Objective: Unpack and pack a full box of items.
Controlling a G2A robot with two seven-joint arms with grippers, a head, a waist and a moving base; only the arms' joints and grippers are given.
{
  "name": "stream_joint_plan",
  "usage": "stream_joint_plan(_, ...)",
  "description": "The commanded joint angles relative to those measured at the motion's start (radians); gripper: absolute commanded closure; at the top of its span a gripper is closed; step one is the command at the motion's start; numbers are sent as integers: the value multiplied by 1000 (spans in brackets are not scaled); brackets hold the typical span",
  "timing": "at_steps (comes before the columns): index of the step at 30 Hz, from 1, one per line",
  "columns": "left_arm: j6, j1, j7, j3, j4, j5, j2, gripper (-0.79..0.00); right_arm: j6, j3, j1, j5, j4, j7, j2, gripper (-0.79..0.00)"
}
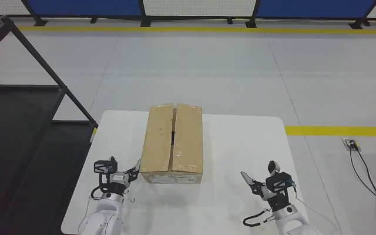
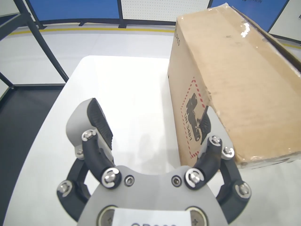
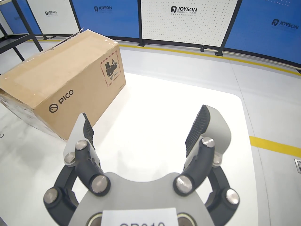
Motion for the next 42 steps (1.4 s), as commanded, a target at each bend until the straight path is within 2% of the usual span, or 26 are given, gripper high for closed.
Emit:
stream_joint_plan(1, 2, -2, 3, 5, 7, 2, -2, -785, -10, 2, -6, -5, 1, -10, 0, -785)
stream_joint_plan(11, -19, 27, 1, 15, -14, 13, -7, -785, -30, -2, -12, -35, -3, -27, 0, -785)
stream_joint_plan(14, 11, 32, -3, 3, -8, 26, -7, -785, -30, -2, -12, -35, -3, -27, 0, -785)
stream_joint_plan(22, 11, 32, -3, 3, -8, 26, -7, -785, -21, -3, -14, -29, -5, -34, -1, -785)
stream_joint_plan(25, -18, 39, -12, 12, -19, 40, -7, -785, -69, -24, -12, -103, -13, -86, 1, -785)
stream_joint_plan(28, -41, 46, -21, 20, -31, 63, -7, -785, -103, -45, 6, -244, -20, -126, 6, -785)
stream_joint_plan(33, -78, 59, -33, 33, -49, 65, -8, -785, -114, -106, 33, -496, -38, -124, 13, -785)
stream_joint_plan(39, -126, 75, -27, 38, -61, 67, -8, -785, -114, -106, 33, -496, -38, -124, 13, -785)
stream_joint_plan(42, -105, 80, -17, 20, -57, 59, -9, -785, -114, -106, 33, -496, -38, -124, 13, -785)
